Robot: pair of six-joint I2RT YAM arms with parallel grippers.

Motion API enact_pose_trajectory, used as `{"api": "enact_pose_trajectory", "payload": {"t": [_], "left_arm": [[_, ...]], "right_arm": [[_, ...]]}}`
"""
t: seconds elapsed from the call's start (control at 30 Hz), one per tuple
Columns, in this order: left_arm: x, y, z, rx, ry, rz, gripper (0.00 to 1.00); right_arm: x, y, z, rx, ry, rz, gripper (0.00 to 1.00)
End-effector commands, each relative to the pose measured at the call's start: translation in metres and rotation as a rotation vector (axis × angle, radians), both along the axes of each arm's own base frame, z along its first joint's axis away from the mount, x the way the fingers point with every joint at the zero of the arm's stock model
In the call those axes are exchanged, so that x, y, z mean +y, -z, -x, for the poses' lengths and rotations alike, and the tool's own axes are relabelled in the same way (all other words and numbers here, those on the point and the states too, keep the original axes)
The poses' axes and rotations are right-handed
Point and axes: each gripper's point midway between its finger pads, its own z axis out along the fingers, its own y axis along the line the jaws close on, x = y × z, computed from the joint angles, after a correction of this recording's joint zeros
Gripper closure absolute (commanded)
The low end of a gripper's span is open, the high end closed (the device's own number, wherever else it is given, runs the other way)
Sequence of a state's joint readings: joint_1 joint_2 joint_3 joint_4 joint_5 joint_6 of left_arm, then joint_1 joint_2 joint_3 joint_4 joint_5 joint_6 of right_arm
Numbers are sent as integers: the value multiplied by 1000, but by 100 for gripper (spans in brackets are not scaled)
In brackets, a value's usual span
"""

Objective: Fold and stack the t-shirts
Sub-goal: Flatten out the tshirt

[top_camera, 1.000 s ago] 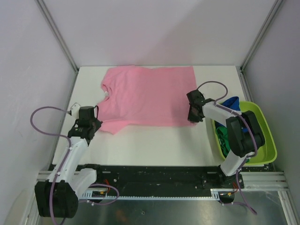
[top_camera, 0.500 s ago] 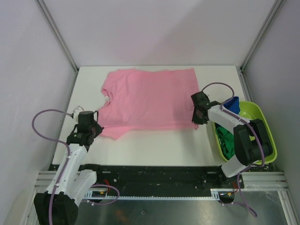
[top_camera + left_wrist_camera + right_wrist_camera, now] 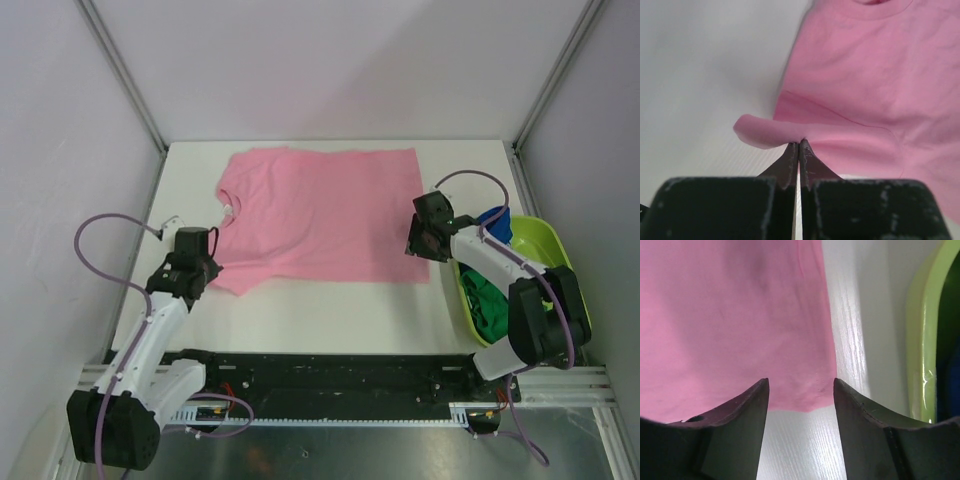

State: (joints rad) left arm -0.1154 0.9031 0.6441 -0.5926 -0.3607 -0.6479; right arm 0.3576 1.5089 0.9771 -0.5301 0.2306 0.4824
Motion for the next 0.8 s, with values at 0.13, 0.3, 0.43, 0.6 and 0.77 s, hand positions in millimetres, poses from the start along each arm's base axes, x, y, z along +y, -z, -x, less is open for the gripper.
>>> {"api": "enact_pose_trajectory", "payload": {"t": [0.13,0.3,0.43,0.6,0.77], "left_arm": [[22,-19,-8,-32,-73,-97,100],[8,-15,-9,-22,-21,-43,100],[-8,-8,-5,-17,27,-13,100],[-15,0,1,-9,42,9,100],[-22,4,5,-7,61,32,100]], "right_arm": [[9,-15,-10,-74,85,-36,47],[23,-4,1,-80,92,-68,55],[34,14,9,-44,90,-80,64],[25,33,18,-14,124,-64,72],[11,45,28,15,146,-42,78]]}}
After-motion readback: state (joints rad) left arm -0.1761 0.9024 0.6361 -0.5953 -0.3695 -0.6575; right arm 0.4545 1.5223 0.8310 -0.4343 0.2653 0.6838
